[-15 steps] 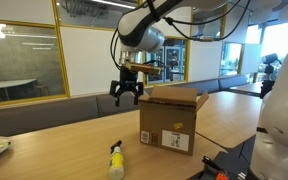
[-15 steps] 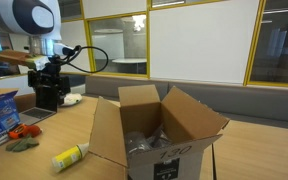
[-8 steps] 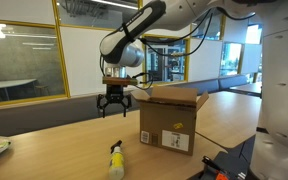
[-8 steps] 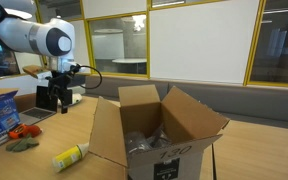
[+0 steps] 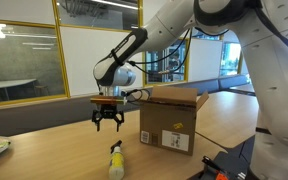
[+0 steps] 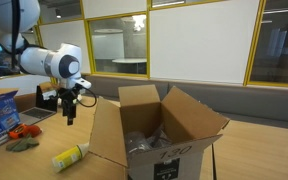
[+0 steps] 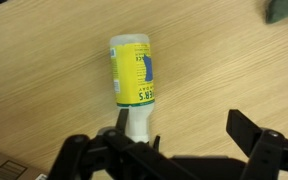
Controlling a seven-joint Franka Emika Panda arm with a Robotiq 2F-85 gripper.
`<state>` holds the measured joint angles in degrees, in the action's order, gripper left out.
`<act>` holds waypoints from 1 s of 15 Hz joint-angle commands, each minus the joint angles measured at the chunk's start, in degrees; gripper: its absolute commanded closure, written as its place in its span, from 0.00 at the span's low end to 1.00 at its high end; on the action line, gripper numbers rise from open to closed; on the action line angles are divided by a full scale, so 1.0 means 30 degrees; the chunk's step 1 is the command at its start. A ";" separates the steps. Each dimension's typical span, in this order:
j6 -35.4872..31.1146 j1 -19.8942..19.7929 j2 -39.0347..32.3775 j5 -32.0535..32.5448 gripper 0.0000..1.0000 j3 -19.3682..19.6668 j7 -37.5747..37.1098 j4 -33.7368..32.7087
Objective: Put the yellow bottle in the cardboard box
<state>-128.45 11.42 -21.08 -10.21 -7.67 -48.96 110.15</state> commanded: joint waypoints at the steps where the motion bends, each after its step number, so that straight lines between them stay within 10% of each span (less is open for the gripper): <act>1: -0.0735 0.0631 -0.1150 0.0588 0.00 0.0738 -0.0944 -0.0542; 15: -0.1793 0.2280 -0.4351 0.2732 0.00 0.1605 -0.2443 -0.0499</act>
<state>-131.97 16.87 -32.15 -2.54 -3.60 -54.46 109.69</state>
